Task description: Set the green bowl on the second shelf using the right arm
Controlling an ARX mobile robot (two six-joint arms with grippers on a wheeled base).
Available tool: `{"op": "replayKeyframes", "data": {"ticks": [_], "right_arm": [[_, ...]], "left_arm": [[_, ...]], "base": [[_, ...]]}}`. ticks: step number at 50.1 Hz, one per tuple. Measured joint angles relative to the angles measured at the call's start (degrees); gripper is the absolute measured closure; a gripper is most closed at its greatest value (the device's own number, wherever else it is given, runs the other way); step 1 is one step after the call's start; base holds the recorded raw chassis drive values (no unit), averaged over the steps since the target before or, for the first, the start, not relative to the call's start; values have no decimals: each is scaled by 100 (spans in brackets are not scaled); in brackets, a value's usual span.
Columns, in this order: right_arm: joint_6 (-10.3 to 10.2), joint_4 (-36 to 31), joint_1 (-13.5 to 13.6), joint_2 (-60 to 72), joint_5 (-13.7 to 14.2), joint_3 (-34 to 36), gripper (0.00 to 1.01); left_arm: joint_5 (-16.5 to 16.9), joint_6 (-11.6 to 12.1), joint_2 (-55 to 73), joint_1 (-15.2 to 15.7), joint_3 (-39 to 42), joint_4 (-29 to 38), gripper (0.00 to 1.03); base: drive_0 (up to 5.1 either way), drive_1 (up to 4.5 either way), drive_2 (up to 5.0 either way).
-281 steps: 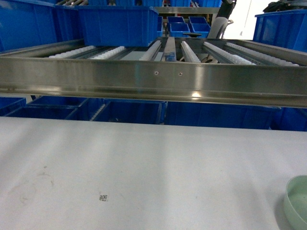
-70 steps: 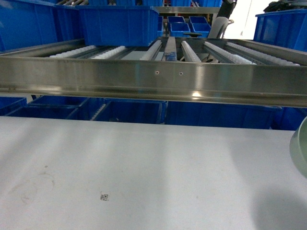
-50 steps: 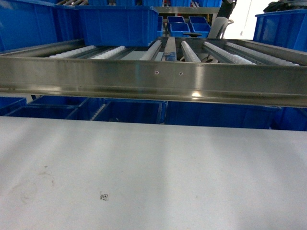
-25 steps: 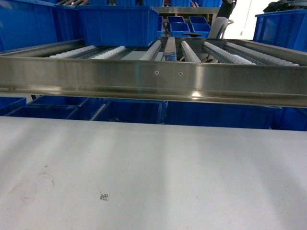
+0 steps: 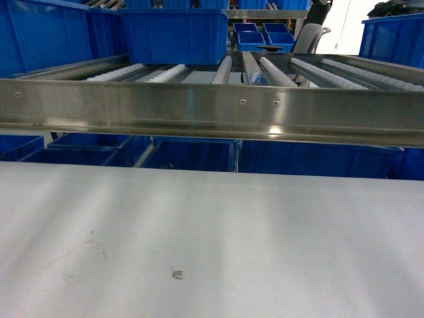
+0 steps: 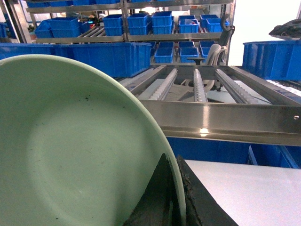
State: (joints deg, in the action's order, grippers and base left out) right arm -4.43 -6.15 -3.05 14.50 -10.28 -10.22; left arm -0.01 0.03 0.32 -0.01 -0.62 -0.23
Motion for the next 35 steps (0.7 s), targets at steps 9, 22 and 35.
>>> {"op": "replayKeyframes", "data": {"ticks": [9,22,35], "right_arm": [[0,-4,0,0,0,0,99],[0,-7,0,0,0,0,99],[0,-4,0,2,0,0,99]], "left_arm": [[0,0,0,0,0,-4,5],[-2,-2,0,0,0,-2,5],[-2,-2,0,0,0,0,5]], "base": [[-222,109,109],[-501,245,245],[-499,247,247]]}}
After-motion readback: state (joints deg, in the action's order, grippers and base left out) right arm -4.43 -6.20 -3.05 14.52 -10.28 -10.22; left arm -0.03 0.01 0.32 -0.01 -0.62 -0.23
